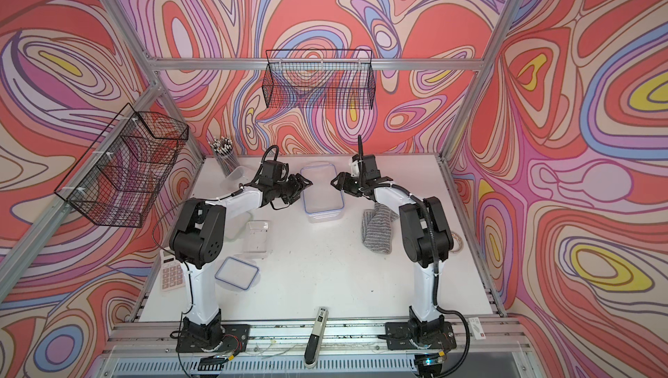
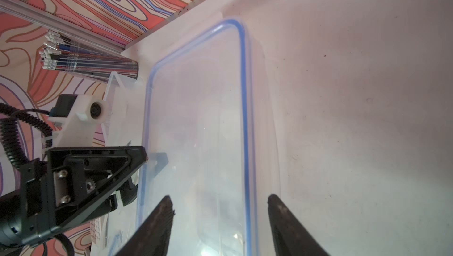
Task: Wipe the insides of the lunch boxes
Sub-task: Adjust the lunch box at the center of the board.
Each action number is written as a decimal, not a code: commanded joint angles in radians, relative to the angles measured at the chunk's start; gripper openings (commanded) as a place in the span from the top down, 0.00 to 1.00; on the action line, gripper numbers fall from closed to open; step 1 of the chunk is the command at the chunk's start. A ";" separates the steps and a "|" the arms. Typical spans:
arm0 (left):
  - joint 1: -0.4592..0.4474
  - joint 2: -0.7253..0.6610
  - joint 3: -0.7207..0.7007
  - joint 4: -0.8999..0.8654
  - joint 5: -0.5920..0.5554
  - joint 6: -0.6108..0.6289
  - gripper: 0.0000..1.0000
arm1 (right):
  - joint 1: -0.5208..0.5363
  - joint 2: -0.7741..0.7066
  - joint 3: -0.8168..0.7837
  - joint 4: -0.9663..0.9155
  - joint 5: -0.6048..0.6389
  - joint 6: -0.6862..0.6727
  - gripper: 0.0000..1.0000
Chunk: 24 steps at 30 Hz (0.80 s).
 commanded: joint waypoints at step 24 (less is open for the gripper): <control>0.003 -0.028 -0.012 -0.079 -0.004 0.076 0.26 | -0.009 -0.158 -0.084 0.046 0.100 0.048 0.19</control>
